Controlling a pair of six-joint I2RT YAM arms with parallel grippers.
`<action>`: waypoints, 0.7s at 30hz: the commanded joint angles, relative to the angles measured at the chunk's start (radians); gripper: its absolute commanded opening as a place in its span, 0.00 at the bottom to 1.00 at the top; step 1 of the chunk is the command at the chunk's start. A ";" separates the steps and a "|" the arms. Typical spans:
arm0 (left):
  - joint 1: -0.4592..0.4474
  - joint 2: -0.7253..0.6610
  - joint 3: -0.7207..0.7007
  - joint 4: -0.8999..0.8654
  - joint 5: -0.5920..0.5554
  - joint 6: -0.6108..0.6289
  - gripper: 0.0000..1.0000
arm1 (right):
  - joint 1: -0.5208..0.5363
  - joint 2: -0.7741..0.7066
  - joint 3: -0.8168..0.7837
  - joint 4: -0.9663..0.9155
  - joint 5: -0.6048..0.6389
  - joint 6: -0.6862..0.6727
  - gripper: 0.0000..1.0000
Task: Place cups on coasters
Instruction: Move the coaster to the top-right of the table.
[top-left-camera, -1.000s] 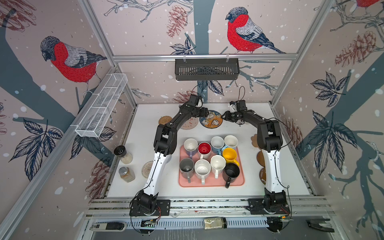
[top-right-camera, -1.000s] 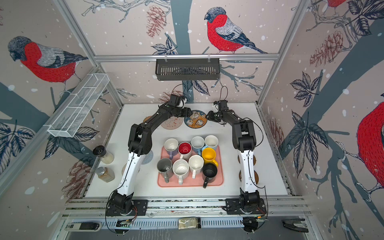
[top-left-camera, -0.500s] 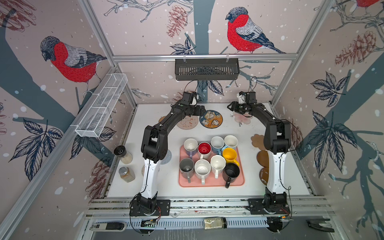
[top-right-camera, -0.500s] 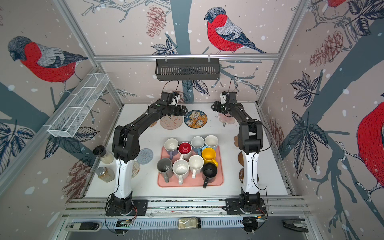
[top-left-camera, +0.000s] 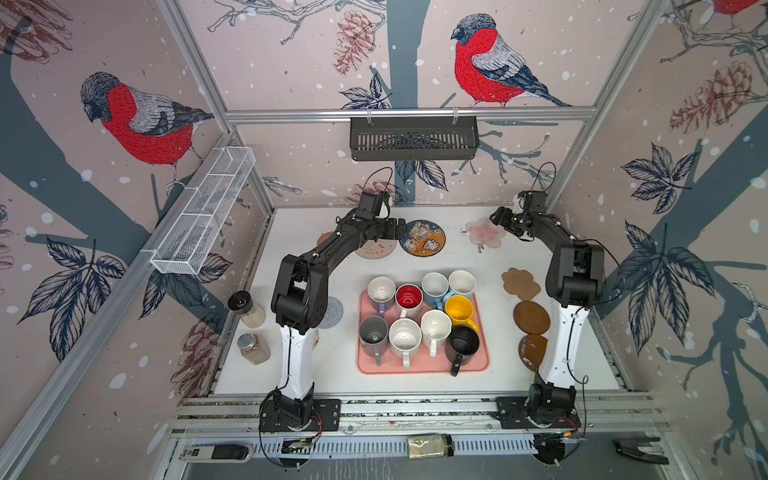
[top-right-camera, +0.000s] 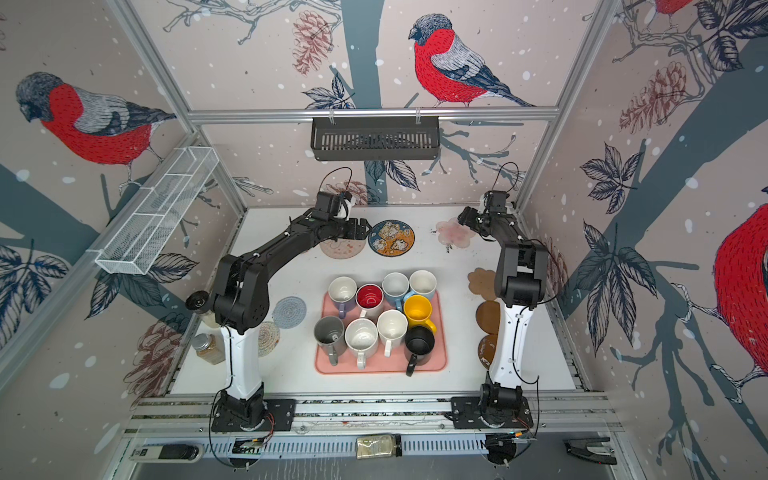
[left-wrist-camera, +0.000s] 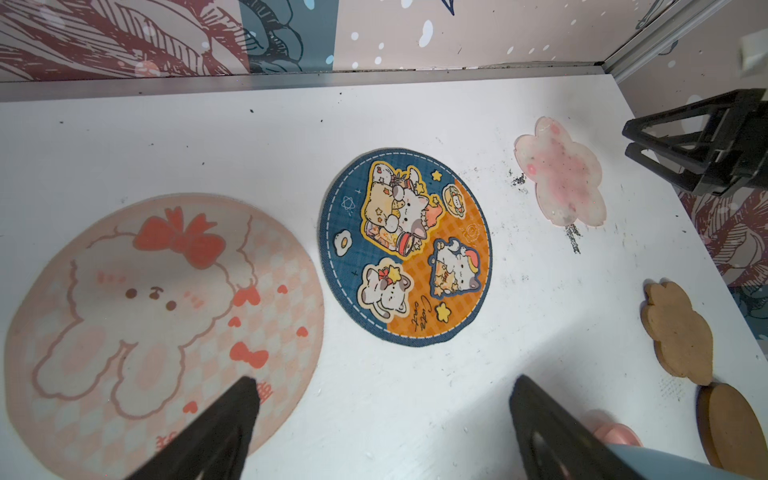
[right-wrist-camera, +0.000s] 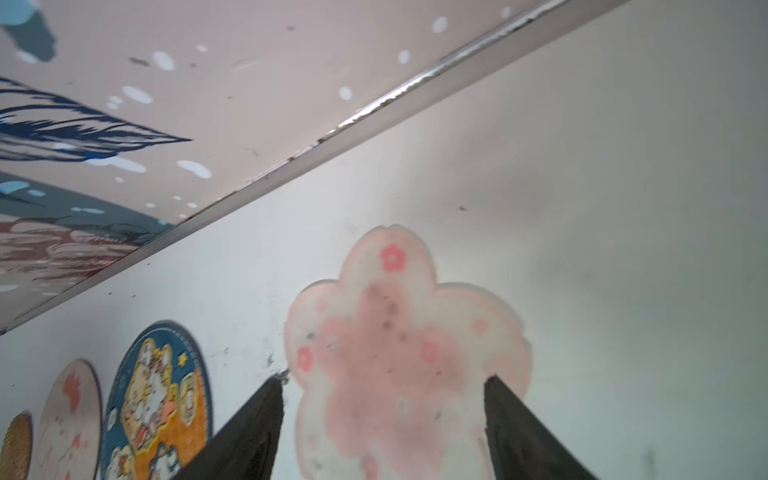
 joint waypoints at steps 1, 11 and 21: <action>0.002 -0.015 -0.010 0.038 -0.019 -0.009 0.97 | -0.020 0.041 0.037 0.009 0.011 -0.011 0.76; 0.016 -0.028 -0.020 0.016 -0.027 -0.018 0.97 | -0.050 0.176 0.183 -0.059 -0.086 -0.058 0.76; 0.028 -0.052 -0.048 0.013 -0.046 -0.017 0.97 | -0.015 0.205 0.191 -0.091 -0.127 -0.106 0.68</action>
